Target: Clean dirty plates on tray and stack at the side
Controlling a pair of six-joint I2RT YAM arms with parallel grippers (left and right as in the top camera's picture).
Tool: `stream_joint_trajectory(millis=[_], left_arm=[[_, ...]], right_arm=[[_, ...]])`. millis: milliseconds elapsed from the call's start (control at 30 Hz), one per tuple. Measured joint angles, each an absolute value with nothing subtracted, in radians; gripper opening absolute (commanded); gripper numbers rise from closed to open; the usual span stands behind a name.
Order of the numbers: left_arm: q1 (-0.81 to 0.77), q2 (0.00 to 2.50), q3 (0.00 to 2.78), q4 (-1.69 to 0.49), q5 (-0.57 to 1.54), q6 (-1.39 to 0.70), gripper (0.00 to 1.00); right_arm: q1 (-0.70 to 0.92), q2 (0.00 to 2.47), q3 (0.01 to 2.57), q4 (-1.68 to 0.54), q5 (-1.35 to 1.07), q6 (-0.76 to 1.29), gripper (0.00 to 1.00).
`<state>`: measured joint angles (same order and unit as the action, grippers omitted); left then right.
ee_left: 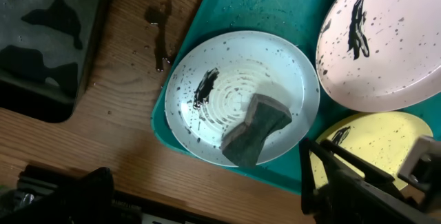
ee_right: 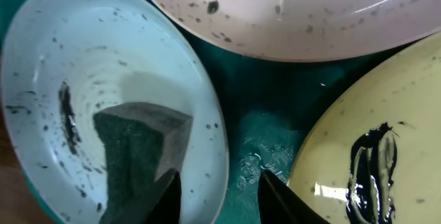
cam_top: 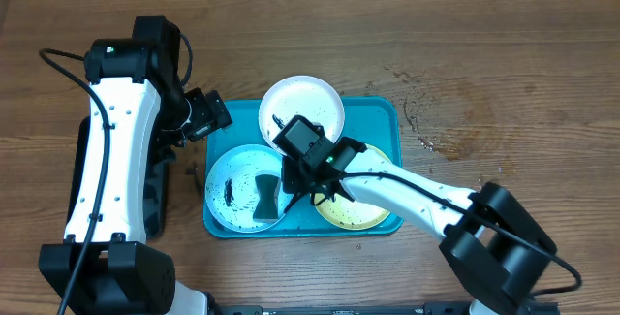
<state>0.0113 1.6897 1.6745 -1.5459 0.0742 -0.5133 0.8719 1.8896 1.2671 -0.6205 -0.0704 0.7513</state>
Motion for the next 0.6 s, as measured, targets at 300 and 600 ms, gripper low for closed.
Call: stream_joint_trajectory(millis=[300, 600], left_arm=[[0.011, 1.69, 1.674, -1.548, 0.074, -0.49, 1.0], [0.011, 1.69, 1.674, -1.575, 0.074, -0.455, 0.96]], right_arm=[[0.872, 1.956, 1.267, -0.606, -0.08, 0.752, 0.36], [0.872, 1.956, 1.267, -0.603, -0.082, 0.757, 0.23]])
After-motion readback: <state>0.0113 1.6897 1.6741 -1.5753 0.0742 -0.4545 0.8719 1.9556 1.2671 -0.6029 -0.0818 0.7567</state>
